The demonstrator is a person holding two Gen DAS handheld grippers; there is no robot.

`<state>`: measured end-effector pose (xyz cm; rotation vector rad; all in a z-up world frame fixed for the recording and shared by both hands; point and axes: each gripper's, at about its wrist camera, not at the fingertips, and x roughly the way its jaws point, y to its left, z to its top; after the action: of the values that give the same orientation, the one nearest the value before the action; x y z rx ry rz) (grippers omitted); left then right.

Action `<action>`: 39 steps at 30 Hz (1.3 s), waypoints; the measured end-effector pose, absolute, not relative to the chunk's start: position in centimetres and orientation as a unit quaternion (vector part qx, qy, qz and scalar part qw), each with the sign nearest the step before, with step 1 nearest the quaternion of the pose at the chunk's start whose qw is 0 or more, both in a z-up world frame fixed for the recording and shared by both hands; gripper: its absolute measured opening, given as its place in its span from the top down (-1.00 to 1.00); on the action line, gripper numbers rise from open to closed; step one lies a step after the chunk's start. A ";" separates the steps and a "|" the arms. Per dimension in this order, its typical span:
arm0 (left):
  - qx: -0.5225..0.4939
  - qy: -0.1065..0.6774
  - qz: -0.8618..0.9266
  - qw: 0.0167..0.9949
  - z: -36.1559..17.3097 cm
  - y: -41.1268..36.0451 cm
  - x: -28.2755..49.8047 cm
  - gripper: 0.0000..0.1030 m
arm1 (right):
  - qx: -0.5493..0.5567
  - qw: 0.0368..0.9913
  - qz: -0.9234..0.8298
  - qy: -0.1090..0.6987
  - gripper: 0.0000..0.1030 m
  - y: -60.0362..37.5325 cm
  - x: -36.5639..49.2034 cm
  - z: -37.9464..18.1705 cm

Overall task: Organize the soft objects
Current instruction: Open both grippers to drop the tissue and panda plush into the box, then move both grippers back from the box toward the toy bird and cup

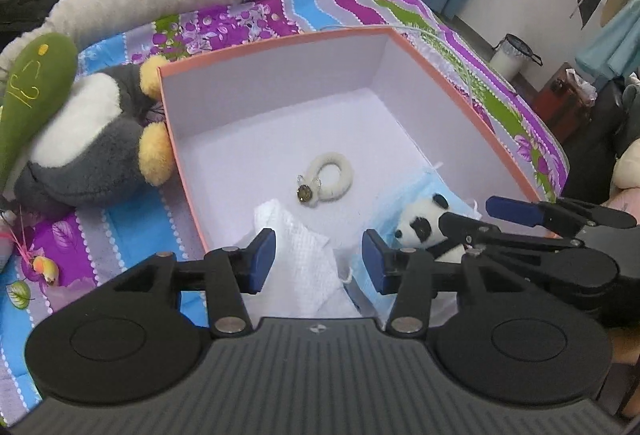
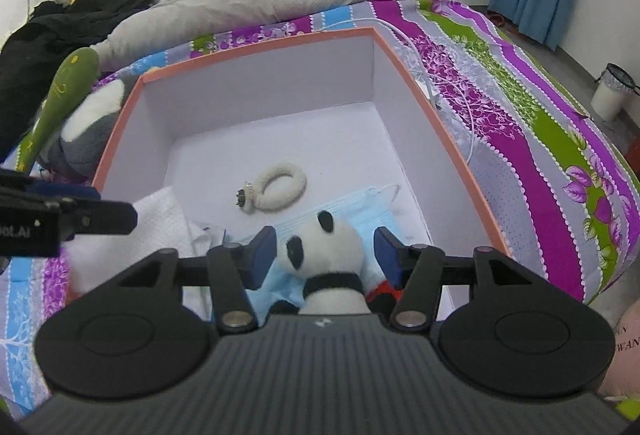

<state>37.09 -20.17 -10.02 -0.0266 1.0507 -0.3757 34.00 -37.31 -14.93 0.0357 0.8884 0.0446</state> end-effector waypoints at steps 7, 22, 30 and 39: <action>-0.011 0.463 -0.178 0.868 -7.6 -19.1 35.6 -0.05 | 0.028 0.922 0.030 0.385 -0.10 -36.9 32.4 -12.6; -0.053 0.358 -0.153 0.920 -2.7 -13.0 26.5 -0.05 | 0.035 0.951 0.079 0.297 -0.10 -33.2 26.5 -7.9; -0.067 0.342 -0.119 0.930 -1.7 -9.3 22.2 -0.05 | 0.048 0.955 0.117 0.268 -0.10 -30.8 24.0 -7.1; -0.078 0.348 -0.057 0.932 -2.5 -4.8 19.1 -0.05 | 0.038 0.953 0.151 0.261 -0.10 -28.5 22.3 -7.4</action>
<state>19.12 -4.83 -2.48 -0.1586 0.7123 -0.1168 22.34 -28.47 -7.43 0.0774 0.5295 0.3063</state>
